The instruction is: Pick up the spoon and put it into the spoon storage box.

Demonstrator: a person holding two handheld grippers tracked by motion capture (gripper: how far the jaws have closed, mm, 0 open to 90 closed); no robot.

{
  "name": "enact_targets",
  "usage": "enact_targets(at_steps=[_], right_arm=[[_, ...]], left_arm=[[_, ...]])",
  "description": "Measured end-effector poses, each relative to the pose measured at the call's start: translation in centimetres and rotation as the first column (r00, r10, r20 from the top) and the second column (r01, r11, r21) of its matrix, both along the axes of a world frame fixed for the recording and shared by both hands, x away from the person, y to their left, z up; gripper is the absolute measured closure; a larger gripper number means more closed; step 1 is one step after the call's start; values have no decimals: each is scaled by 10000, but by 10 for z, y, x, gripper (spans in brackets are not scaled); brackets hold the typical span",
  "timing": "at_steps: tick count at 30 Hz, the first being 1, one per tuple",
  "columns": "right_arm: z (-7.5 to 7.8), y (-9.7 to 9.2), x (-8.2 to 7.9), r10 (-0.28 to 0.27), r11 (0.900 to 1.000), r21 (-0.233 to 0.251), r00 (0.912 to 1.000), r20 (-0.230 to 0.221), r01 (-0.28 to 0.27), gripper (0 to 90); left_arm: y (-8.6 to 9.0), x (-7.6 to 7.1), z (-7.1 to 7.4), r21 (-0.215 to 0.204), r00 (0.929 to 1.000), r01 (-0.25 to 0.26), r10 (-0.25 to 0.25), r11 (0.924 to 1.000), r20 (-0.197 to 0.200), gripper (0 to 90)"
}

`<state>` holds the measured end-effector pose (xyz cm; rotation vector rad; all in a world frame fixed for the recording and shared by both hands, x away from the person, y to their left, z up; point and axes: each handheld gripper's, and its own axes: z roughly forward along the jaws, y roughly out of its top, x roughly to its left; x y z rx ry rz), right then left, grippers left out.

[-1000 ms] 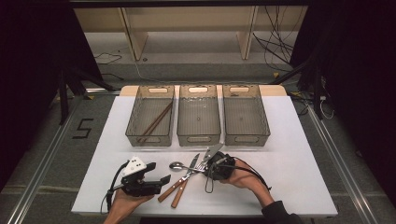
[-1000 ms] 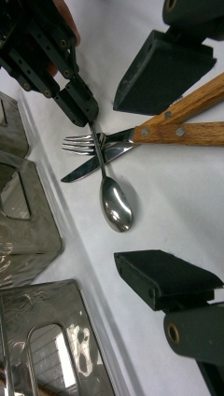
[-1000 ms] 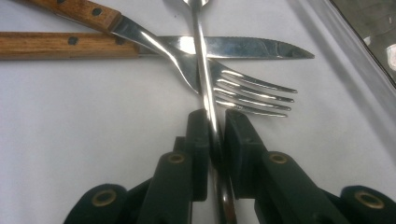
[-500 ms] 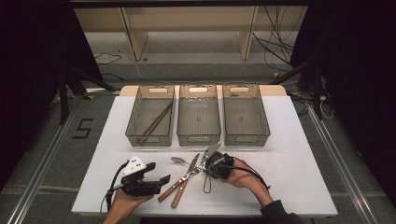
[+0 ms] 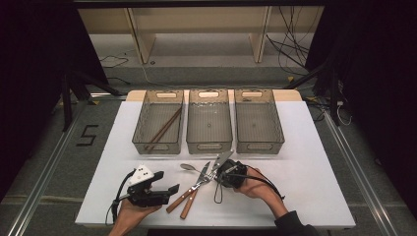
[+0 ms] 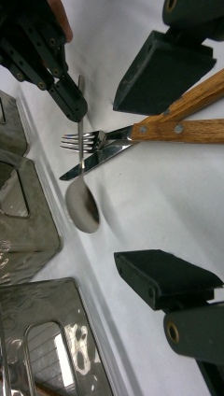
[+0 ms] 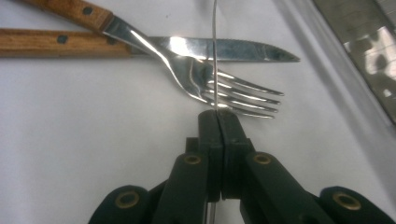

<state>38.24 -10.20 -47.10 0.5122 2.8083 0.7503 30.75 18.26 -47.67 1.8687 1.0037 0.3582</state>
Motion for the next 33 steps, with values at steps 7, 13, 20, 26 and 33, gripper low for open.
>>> enact_targets(at_steps=[7, 13, 20, 26, 33], right_arm=[[17, -9, 1, -325, 9972, 689, 9991, 265, 306, 900], [34, -19, 7, -1098, 9827, 1557, 9924, 552, 1000, 900], [53, -27, 26, -2036, 9507, 2519, 9768, 662, 1811, 900], [67, -26, 42, -2640, 9311, 2791, 9619, 714, 2348, 900], [81, -16, 59, -3156, 9132, 2949, 9459, 750, 2813, 900]], left_arm=[[0, 0, -1, -56, 10000, 4, -4, 10000, 32, 223], [1, 0, -1, -125, 10000, -11, 12, 9999, 69, 221], [1, 0, -1, -199, 9999, -4, 7, 9998, 121, 221], [0, -1, -1, -232, 9998, 38, -33, 9997, 189, 219], [1, -1, -1, -221, 9997, 36, -31, 9997, 250, 219]])
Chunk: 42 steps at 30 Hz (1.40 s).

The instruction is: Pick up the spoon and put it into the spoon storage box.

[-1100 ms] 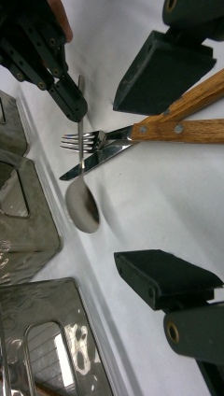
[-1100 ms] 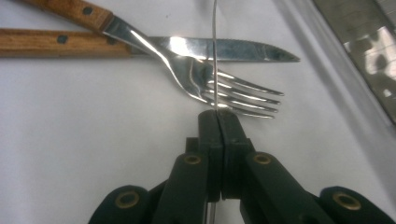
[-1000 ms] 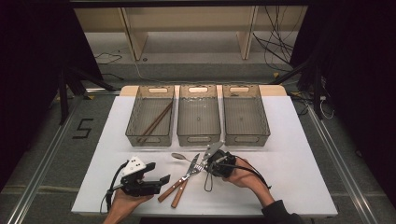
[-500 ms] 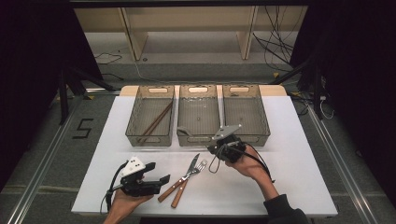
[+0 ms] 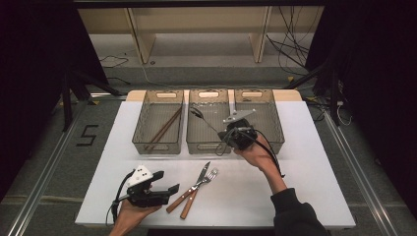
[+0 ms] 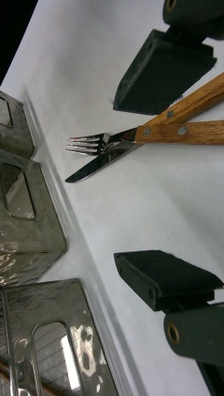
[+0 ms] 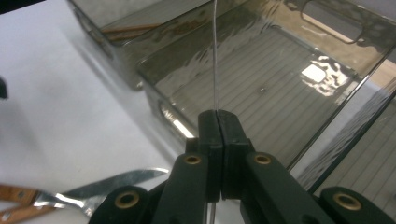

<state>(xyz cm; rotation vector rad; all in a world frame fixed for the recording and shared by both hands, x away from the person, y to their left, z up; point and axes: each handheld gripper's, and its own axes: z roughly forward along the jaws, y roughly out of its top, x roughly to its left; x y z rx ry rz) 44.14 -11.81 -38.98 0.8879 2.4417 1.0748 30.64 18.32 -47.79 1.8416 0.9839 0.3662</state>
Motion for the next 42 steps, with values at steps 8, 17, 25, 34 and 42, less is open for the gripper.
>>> enact_targets(at_steps=[8, 17, 25, 34, 42], right_arm=[[3, 11, 20, -578, 9983, -52, 9983, -94, 577, 900], [2, 21, 44, -1229, 9923, -206, 9913, -463, 1220, 900], [-3, 24, 56, -1557, 9875, -333, 9861, -572, 1540, 900], [-12, 26, 65, -1918, 9804, -604, 9785, -763, 1875, 900], [-20, 27, 70, -2102, 9763, -739, 9728, -976, 2036, 900]], left_arm=[[0, 0, 0, -14, 10000, 12, -12, 10000, 29, 217], [-1, -1, 0, -17, 10000, 23, -23, 10000, 22, 216], [-1, -1, 0, 11, 10000, 59, -59, 10000, 28, 216], [-2, -1, -1, 55, 9999, 117, -117, 9999, 33, 216], [-2, -1, -1, 73, 9999, 126, -126, 9999, 35, 216]])
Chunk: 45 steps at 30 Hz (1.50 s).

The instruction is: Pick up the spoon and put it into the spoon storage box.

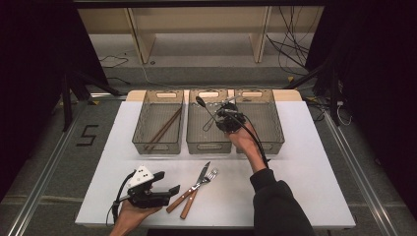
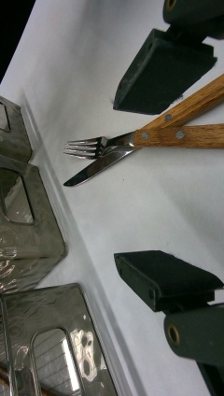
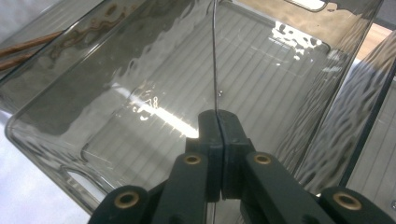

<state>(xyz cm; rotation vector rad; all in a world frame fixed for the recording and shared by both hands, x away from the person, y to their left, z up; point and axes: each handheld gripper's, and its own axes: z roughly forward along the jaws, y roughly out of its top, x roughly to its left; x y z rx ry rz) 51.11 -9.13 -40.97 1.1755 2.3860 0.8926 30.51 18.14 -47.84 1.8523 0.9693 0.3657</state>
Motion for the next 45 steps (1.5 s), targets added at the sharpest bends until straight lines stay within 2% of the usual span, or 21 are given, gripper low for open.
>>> enact_targets(at_steps=[25, 27, 31, 37, 45], right_arm=[[-16, 7, 4, 43, 9984, -565, 9980, -631, -79, 881], [-15, 6, 4, 113, 9993, -350, 9976, -676, -137, 768], [-11, 4, 3, 306, 9995, 30, 9966, -759, -304, 622], [-2, 3, -6, 734, 9967, 377, 9959, -532, -715, 536], [16, -4, -35, 1385, 9863, 857, 9898, 340, -1410, 434]], left_arm=[[-1, 0, 0, 2, 10000, 25, -25, 10000, -49, 216], [-1, 0, -1, 12, 10000, 25, -25, 10000, -66, 216], [-1, 0, -1, 6, 10000, 26, -26, 10000, -68, 216], [-1, 0, -1, 60, 9999, 66, -65, 10000, -137, 215], [-3, 1, -2, 163, 9993, 130, -125, 9998, -342, 212]])
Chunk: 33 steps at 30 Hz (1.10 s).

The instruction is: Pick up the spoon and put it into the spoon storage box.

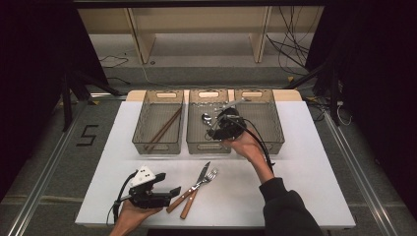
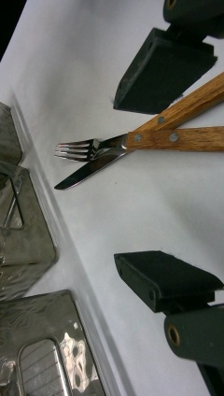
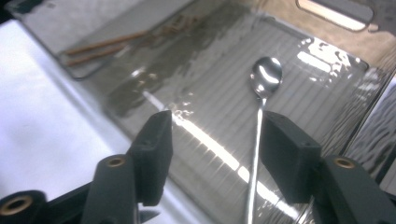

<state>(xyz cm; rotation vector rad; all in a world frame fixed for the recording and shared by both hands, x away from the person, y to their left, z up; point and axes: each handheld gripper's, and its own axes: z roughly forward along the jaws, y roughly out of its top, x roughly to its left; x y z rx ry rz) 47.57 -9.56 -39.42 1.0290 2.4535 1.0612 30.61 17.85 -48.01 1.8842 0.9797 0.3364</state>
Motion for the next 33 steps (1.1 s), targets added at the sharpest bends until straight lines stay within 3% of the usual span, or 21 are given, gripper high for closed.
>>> enact_targets(at_steps=[11, 16, 19, 24, 33], right_arm=[[0, -34, -44, 313, 9966, 744, 9987, 402, -342, 390], [-4, -48, -59, 329, 9946, 966, 9984, 469, -373, 385], [-7, -55, -68, 377, 9937, 1038, 9979, 535, -432, 379], [-16, -68, -84, 358, 9900, 1342, 9973, 645, -442, 372], [-28, -88, -108, 283, 9788, 2002, 9964, 805, -439, 348]], left_arm=[[-6, 0, 0, 301, 9987, 329, -317, 9990, -388, 213], [-7, 0, 1, 731, 9967, 562, -516, 9957, -624, 214], [-8, 0, 3, 682, 9954, 592, -538, 9959, -796, 218], [-10, 0, 3, 952, 9927, 730, -631, 9928, -1032, 222], [-13, 1, 2, 1201, 9902, 859, -714, 9890, -1203, 224]])
